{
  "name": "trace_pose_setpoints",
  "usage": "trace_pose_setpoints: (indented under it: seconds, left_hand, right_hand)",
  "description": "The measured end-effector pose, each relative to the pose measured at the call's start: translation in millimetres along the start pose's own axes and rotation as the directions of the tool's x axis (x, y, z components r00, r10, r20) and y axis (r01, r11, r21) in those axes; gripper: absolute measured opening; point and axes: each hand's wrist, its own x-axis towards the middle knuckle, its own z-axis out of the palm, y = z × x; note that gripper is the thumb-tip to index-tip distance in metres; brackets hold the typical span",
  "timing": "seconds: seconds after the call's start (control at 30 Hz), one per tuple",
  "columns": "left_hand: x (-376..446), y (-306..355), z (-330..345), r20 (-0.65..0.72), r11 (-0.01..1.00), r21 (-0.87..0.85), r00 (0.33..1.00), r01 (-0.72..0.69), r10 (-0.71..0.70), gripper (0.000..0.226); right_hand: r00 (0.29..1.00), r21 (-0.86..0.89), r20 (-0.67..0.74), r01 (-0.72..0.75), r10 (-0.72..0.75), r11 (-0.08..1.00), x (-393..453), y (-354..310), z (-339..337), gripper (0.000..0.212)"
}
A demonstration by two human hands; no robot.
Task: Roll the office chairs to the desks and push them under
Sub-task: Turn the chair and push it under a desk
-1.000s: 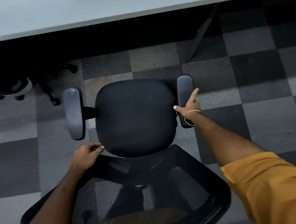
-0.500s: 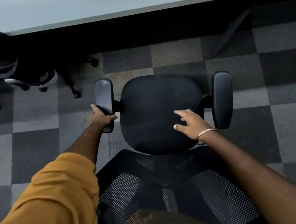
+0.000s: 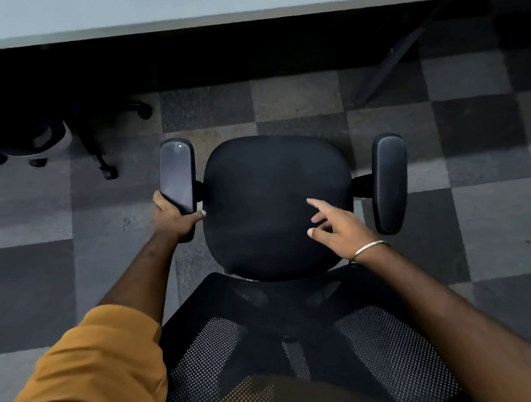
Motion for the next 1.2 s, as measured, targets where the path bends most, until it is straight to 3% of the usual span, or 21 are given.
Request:
trace_pose_setpoints:
  seconds: [0.07,0.13,0.23,0.3,0.33,0.47,0.57,0.7,0.83,0.9,0.97,1.1,1.2]
  left_hand:
    - [2.0,-2.2,-12.0,0.119,0.999,-0.004,0.992,0.035,-0.034,0.150]
    - [-0.9,-5.1,-27.2,0.247,0.996,0.093,0.969,0.007,-0.030,0.157]
    - [-39.3,12.7,-59.6,0.473,0.954,0.230,0.879,-0.194,0.065,0.128]
    - [-70.1,19.9,-76.4,0.563,0.940,0.186,0.815,-0.287,0.137,0.096]
    - [-86.9,22.1,-84.3,0.595,0.938,0.143,0.785,-0.315,0.173,0.092]
    - [-151.6,18.6,-106.2,0.682,0.895,0.054,0.671,-0.443,0.291,0.120]
    - [-179.5,3.3,-106.7,0.711,0.866,0.051,0.627,-0.497,0.318,0.103]
    - [-210.1,-14.8,-105.0,0.706,0.797,0.117,0.614,-0.592,0.353,0.095]
    - [-246.4,-18.9,-101.8,0.604,0.510,0.413,0.646,-0.755,0.467,0.078]
    - [-269.3,-16.6,-98.4,0.565,0.436,0.484,0.652,-0.759,0.506,0.076]
    - [-295.7,-18.3,-90.4,0.518,0.422,0.501,0.652,-0.756,0.553,0.074]
    - [-347.2,-25.9,-69.9,0.353,0.425,0.560,0.669,-0.711,0.654,0.066]
    - [-379.7,-36.0,-49.9,0.198,0.432,0.574,0.630,-0.696,0.751,0.056]
  right_hand:
    - [1.000,0.026,-0.025,0.010,-0.009,1.000,-5.4,-9.9,1.6,0.064]
    - [0.999,0.049,-0.042,0.013,-0.011,0.999,-15.0,-20.1,4.0,0.061]
    - [1.000,0.016,0.009,0.009,-0.009,1.000,-34.1,-33.4,4.7,0.059]
    - [0.996,-0.052,0.089,0.012,-0.007,0.999,-49.3,-40.7,0.6,0.062]
    - [0.993,-0.089,0.121,0.019,-0.008,0.996,-60.6,-43.2,-2.5,0.064]
    - [0.971,-0.184,0.239,0.040,0.006,0.982,-105.8,-45.3,-14.0,0.073]
    - [0.972,-0.206,0.233,0.013,0.036,0.979,-141.6,-41.6,-16.0,0.076]
    - [0.983,-0.237,0.178,0.003,0.040,0.972,-184.4,-35.3,-15.7,0.077]
    - [0.992,-0.111,0.125,0.005,0.009,0.994,-222.6,-21.6,-15.1,0.081]
    - [0.997,-0.089,0.072,0.018,-0.011,0.996,-237.6,-11.3,-11.5,0.092]
    - [0.999,-0.175,-0.008,0.047,-0.049,0.984,-252.7,-3.0,-8.8,0.093]
    - [0.958,-0.334,-0.197,0.136,-0.210,0.933,-281.3,2.8,-2.7,0.063]
    - [0.853,-0.397,-0.402,0.167,-0.334,0.902,-293.5,17.3,16.4,0.052]
